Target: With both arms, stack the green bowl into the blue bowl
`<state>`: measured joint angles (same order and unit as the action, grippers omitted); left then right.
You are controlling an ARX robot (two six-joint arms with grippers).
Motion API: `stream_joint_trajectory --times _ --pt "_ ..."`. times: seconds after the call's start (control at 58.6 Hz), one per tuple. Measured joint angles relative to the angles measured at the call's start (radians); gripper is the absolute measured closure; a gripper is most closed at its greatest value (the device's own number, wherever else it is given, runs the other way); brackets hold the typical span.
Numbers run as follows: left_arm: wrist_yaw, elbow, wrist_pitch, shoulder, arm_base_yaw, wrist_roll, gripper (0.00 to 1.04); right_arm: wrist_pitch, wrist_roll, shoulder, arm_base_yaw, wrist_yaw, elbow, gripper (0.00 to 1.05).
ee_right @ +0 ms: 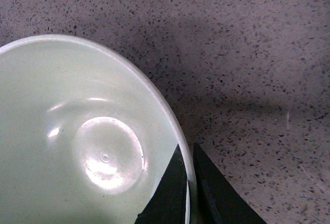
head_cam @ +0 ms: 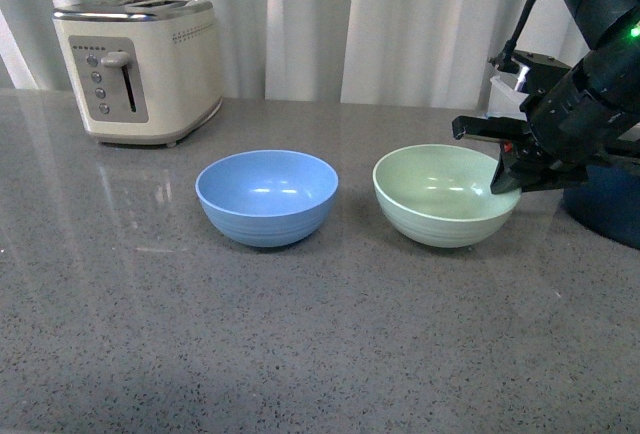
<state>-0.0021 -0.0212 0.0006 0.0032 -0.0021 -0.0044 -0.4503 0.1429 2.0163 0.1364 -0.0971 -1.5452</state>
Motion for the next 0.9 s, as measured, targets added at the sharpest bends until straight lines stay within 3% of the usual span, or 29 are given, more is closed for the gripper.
stream_joint_trajectory --times 0.188,0.904 --pt "0.000 0.000 0.000 0.000 0.000 0.000 0.07 -0.029 -0.010 -0.037 0.003 -0.025 -0.050 1.04" --pt "0.000 0.000 0.000 0.000 0.000 0.000 0.07 -0.107 -0.024 0.010 0.198 -0.124 -0.235 1.04"
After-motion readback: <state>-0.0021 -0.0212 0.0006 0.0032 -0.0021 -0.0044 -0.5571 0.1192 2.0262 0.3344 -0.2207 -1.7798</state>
